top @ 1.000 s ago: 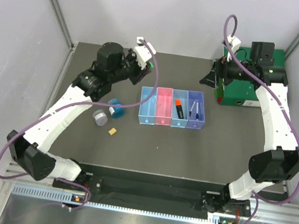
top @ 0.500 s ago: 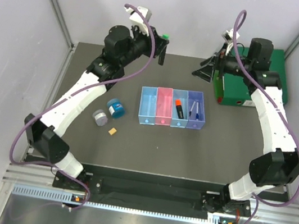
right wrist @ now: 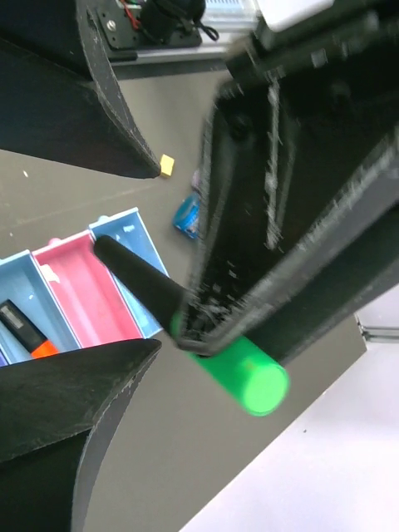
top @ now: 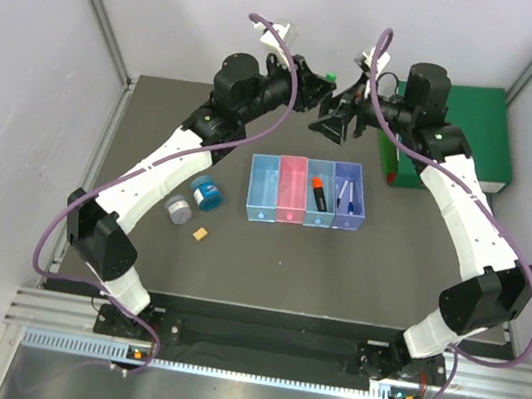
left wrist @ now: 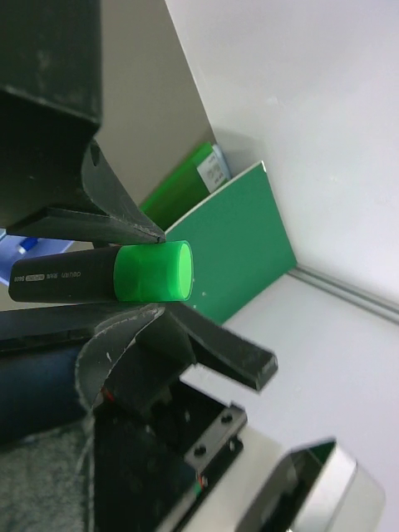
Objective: Sort the stationery into containers
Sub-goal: Place the pen in the storage box.
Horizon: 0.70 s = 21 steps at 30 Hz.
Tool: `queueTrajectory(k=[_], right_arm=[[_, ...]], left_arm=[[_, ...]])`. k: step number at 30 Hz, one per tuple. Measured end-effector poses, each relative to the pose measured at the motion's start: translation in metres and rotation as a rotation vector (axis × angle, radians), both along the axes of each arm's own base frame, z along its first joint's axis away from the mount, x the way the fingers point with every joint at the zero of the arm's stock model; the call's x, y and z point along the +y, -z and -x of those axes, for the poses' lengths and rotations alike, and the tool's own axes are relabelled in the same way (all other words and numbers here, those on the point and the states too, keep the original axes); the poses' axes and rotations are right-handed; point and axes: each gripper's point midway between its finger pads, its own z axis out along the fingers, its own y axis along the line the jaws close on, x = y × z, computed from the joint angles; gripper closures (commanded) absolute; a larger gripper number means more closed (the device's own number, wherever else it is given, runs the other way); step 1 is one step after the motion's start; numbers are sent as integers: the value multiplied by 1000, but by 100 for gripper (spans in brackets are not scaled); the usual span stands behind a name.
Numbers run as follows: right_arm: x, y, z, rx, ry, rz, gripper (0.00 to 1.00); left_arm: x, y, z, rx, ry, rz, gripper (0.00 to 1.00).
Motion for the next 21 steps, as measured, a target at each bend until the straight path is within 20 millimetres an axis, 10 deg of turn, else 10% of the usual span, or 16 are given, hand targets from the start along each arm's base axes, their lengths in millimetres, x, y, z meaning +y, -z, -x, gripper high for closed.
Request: queueTrajectory(k=[5, 8, 11, 15, 17, 21], right_arm=[[4, 7, -9, -2, 24, 12, 32], [5, 14, -16, 6, 41, 21, 50], [6, 16, -18, 12, 47, 23, 88], [4, 18, -24, 15, 85, 31, 100], [4, 17, -25, 6, 87, 34, 100], [5, 19, -23, 9, 83, 41, 100]], left_arm=[[-7, -7, 7, -16, 33, 24, 100], [-8, -9, 9, -19, 45, 29, 100], [-8, -10, 9, -26, 47, 29, 100], [-6, -10, 10, -37, 43, 25, 100], [-4, -9, 11, -37, 42, 25, 87], [-2, -7, 13, -44, 40, 27, 29]])
